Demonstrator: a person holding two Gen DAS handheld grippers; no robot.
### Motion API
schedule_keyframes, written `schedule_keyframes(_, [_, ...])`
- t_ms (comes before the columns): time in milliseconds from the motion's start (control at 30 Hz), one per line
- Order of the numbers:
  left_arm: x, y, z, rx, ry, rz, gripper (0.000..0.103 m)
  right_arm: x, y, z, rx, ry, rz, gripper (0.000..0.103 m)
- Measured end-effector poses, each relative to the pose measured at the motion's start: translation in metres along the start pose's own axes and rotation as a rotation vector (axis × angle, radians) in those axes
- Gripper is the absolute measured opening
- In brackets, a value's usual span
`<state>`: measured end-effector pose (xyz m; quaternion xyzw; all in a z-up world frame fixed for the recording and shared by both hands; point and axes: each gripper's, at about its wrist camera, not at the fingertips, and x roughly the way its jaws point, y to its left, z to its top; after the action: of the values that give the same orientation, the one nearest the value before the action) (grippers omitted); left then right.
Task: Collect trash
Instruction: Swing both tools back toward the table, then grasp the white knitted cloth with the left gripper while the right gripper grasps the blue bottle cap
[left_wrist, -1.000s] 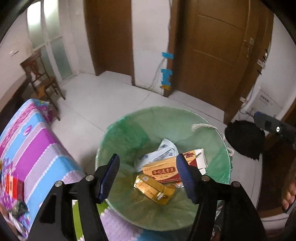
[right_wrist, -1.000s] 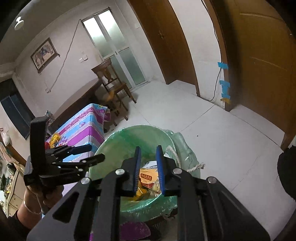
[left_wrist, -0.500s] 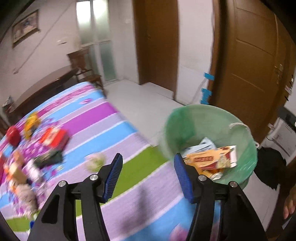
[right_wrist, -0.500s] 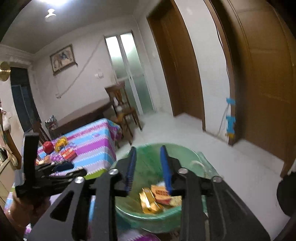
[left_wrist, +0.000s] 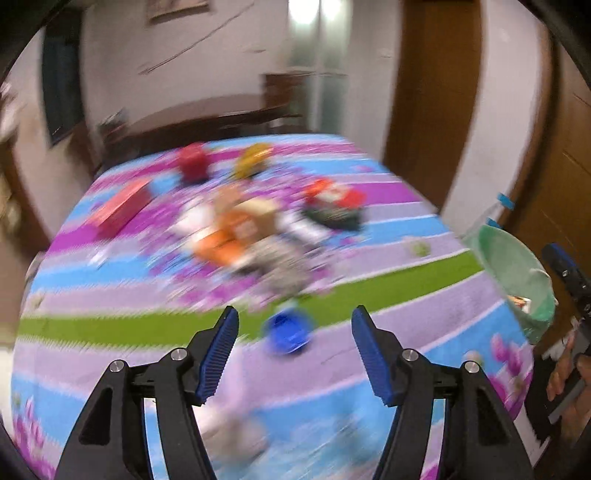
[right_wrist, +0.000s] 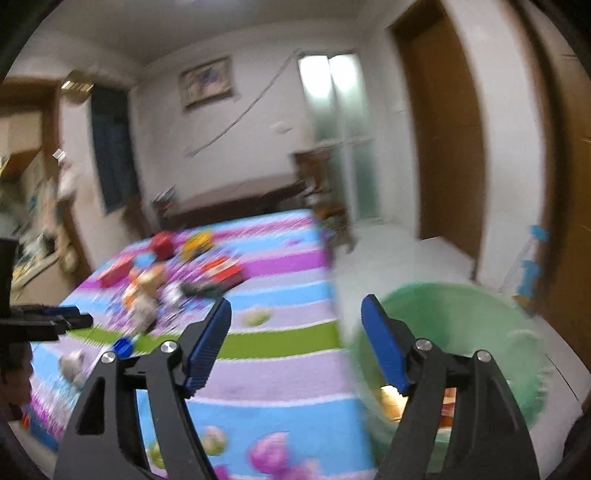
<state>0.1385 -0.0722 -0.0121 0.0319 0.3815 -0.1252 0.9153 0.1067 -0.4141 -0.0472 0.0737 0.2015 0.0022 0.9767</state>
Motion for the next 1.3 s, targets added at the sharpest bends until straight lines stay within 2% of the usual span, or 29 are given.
schedule_keyframes(133, [-0.018, 0.045, -0.033, -0.124, 0.062, 0.022, 0.076, 0.025, 0.04, -0.001, -0.06, 0.069, 0.121, 0.078])
schedule_keyframes(200, [-0.019, 0.051, -0.05, -0.157, 0.09, 0.014, 0.077, 0.034, 0.056, -0.003, -0.068, 0.102, 0.175, 0.079])
schedule_keyframes(300, [-0.008, 0.048, -0.064, -0.176, 0.102, 0.045, 0.077, 0.058, 0.085, -0.006, -0.12, 0.202, 0.284, 0.079])
schedule_keyframes(333, [-0.003, 0.044, -0.066, -0.179, 0.106, 0.055, 0.075, 0.067, 0.096, -0.009, -0.144, 0.246, 0.334, 0.079])
schedule_keyframes(400, [0.01, 0.048, -0.072, -0.207, 0.121, 0.071, 0.066, 0.081, 0.113, -0.012, -0.187, 0.311, 0.403, 0.079])
schedule_keyframes(467, [0.021, 0.051, -0.075, -0.242, 0.137, 0.053, 0.061, 0.094, 0.131, -0.013, -0.229, 0.379, 0.496, 0.078])
schedule_keyframes(533, [0.02, 0.053, -0.076, -0.256, 0.102, 0.06, 0.056, 0.104, 0.148, -0.014, -0.264, 0.432, 0.575, 0.078])
schedule_keyframes(567, [0.019, 0.053, -0.077, -0.264, 0.095, 0.053, 0.049, 0.105, 0.153, -0.016, -0.286, 0.445, 0.601, 0.078])
schedule_keyframes(633, [0.02, 0.053, -0.078, -0.268, 0.083, 0.043, 0.046, 0.113, 0.169, -0.018, -0.341, 0.478, 0.649, 0.078])
schedule_keyframes(833, [0.02, 0.055, -0.078, -0.239, 0.09, 0.023, 0.045, 0.129, 0.206, -0.03, -0.469, 0.512, 0.633, 0.077])
schedule_keyframes(900, [0.021, 0.055, -0.078, -0.218, 0.093, 0.018, 0.046, 0.134, 0.215, -0.034, -0.495, 0.533, 0.63, 0.069])
schedule_keyframes(967, [0.021, 0.053, -0.078, -0.196, 0.087, 0.023, 0.047, 0.14, 0.221, -0.04, -0.521, 0.56, 0.605, 0.054])
schedule_keyframes(1033, [0.022, 0.053, -0.078, -0.193, 0.082, 0.019, 0.047, 0.139, 0.223, -0.043, -0.548, 0.541, 0.572, 0.049])
schedule_keyframes(1067, [0.022, 0.054, -0.079, -0.193, 0.079, 0.016, 0.047, 0.139, 0.222, -0.043, -0.549, 0.533, 0.557, 0.04])
schedule_keyframes(1300, [0.019, 0.061, -0.08, -0.206, 0.069, -0.03, 0.042, 0.141, 0.221, -0.041, -0.543, 0.517, 0.551, 0.038])
